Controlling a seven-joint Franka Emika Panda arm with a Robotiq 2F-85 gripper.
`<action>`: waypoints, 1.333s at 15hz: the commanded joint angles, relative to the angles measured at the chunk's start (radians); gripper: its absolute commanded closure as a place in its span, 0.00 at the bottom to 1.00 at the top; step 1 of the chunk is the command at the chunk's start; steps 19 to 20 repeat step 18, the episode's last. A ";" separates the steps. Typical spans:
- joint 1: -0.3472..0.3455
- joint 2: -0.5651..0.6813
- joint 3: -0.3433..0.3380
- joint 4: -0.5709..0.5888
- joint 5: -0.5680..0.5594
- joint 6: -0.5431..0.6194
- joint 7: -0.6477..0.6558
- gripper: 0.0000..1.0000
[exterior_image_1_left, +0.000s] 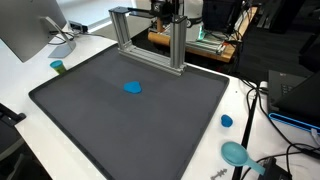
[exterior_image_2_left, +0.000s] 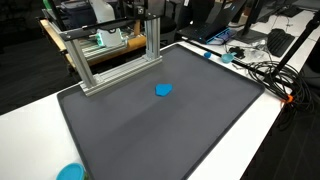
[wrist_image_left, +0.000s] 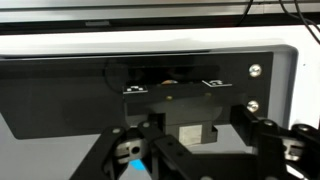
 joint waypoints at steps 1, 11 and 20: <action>0.019 -0.045 -0.025 -0.016 0.053 -0.003 -0.071 0.00; -0.051 -0.030 -0.065 0.044 -0.063 -0.096 -0.117 0.00; -0.112 -0.048 -0.141 0.069 -0.048 -0.045 -0.123 0.00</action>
